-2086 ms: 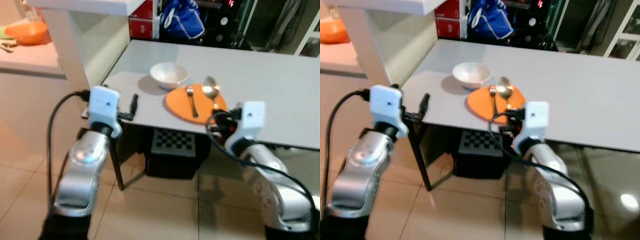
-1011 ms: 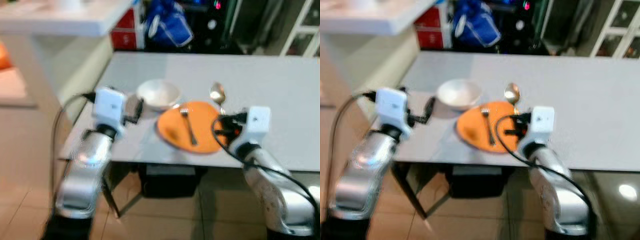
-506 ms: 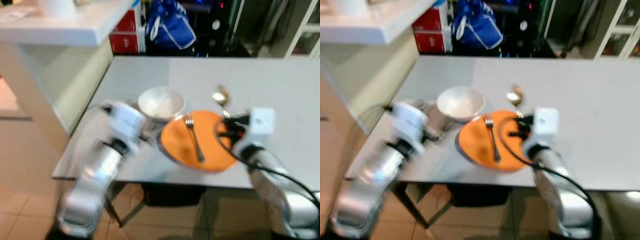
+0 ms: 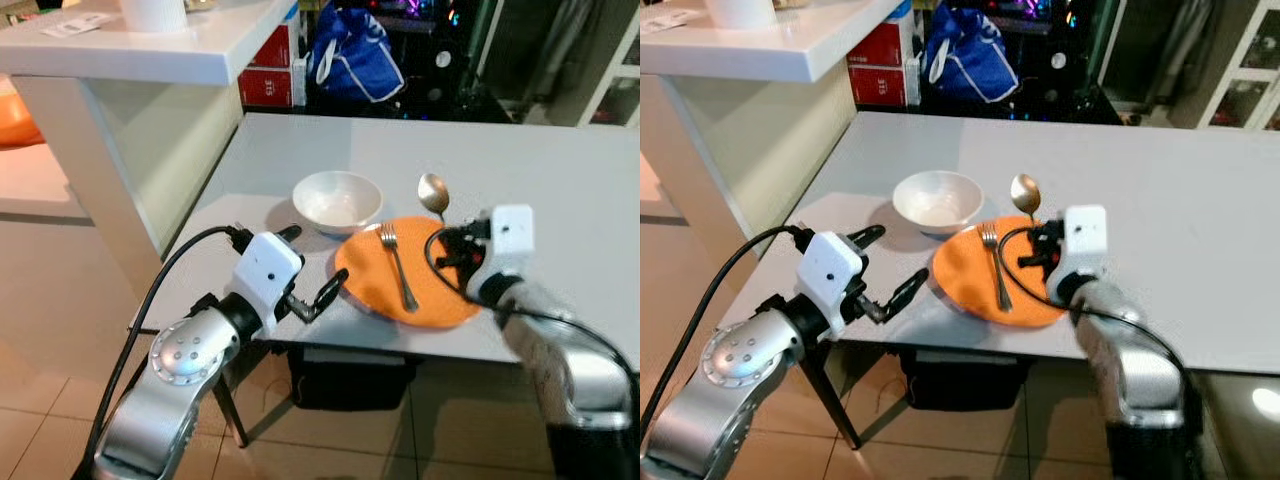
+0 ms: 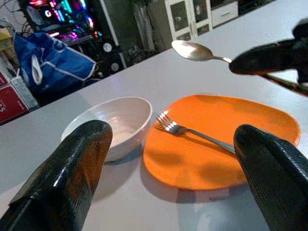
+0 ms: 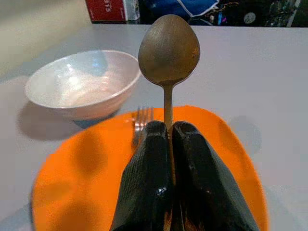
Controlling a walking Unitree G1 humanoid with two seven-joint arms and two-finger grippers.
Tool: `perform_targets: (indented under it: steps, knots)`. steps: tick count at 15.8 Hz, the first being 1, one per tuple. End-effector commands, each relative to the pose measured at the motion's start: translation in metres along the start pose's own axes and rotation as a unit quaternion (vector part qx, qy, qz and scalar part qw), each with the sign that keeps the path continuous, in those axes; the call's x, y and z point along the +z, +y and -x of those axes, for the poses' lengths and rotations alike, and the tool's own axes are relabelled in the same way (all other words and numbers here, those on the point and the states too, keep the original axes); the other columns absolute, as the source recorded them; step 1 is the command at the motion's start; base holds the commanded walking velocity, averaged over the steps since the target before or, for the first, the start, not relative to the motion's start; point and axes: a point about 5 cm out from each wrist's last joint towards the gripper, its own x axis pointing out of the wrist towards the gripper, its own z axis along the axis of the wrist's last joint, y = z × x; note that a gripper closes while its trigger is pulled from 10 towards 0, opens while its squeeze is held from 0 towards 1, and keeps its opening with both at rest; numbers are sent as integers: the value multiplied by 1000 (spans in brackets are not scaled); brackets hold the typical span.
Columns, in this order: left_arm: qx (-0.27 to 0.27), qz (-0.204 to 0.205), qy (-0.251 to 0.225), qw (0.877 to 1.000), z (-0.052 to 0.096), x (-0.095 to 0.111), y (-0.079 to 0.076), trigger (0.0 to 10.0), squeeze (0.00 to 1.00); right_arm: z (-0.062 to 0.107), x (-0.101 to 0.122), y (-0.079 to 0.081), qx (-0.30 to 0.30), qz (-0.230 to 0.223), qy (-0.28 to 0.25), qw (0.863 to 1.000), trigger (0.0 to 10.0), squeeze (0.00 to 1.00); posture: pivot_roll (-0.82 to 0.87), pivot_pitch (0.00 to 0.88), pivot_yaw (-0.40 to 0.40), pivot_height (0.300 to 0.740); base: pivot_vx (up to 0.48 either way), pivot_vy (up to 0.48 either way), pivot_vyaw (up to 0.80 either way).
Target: Setting the table
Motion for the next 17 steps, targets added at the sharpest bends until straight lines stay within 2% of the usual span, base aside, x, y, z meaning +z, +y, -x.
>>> perform_targets:
  steps: [1, 5, 10, 14, 17]
  knots:
    - [-13, 2, -1, 1000, 1, 2, -4, 10000, 0, -6, -1, -5, 10, 5, 7, 1000, 10000, 0, -59, 11, 26, 740, 0, 0, 0]
    - [-27, 1, -1, 1000, 0, 4, -8, 10000, 0, -28, -19, -15, 21, -14, 43, 999, 10000, 0, -44, 21, 25, 740, 0, 0, 0]
    - [-31, 4, 13, 999, 5, 1, -13, 10000, 0, -53, -24, -15, 16, -21, 43, 999, 10000, 0, -19, 26, 9, 740, 0, 0, 0]
    - [-43, 9, 23, 999, 9, -1, -15, 10000, 0, -62, -32, -14, 7, -13, 44, 999, 10000, 0, -11, 33, 8, 740, 0, 0, 0]
    - [-47, 10, 28, 998, 10, -2, -17, 10000, 0, -62, -42, -16, -4, 0, 58, 998, 10000, 0, -5, 35, 5, 740, 0, 0, 0]
